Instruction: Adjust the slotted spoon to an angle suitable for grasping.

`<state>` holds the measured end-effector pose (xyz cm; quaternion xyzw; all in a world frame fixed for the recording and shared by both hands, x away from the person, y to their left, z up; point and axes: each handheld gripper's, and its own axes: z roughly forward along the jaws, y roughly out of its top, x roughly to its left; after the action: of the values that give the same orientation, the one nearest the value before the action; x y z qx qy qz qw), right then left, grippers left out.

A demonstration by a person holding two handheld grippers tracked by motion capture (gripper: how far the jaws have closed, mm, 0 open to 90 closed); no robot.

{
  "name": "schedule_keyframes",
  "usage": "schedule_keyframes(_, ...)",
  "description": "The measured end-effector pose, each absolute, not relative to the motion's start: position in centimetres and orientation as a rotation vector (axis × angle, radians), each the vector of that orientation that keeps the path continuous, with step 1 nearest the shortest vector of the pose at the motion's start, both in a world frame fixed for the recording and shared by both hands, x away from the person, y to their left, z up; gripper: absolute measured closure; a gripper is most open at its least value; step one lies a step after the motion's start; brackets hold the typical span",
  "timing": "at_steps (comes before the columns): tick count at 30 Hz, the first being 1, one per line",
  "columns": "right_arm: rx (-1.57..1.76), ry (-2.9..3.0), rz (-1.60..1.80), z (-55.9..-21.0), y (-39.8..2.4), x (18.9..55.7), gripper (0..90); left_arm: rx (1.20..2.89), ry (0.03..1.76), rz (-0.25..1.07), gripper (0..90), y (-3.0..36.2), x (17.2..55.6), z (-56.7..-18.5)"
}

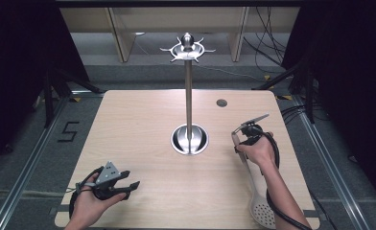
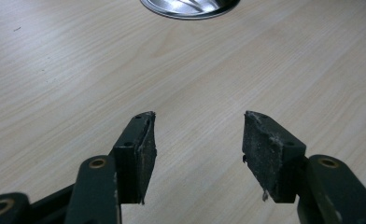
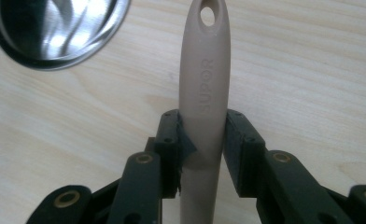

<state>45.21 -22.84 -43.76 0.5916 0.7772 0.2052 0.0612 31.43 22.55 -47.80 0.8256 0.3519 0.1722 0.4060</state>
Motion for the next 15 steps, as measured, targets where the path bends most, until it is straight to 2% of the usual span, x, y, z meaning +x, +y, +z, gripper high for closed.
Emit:
schedule_keyframes(2,1.849,2.322,0.669,-43.0,-22.5,44.5,69.3,2.088,0.908,0.424,43.5,22.6,31.4,-47.8)
schedule_keyframes(5,1.762,2.338,0.767,-42.4,-23.1,44.0,69.3,2.115,0.848,0.471,43.4,22.9,31.7,-47.7)
schedule_keyframes(8,1.626,2.322,0.900,-41.3,-24.3,42.9,69.3,2.081,0.913,0.421,43.5,22.5,31.3,-47.8)
schedule_keyframes(15,1.412,2.257,1.201,-38.5,-26.3,39.7,69.3,2.104,0.885,0.452,43.5,22.5,31.5,-47.8)
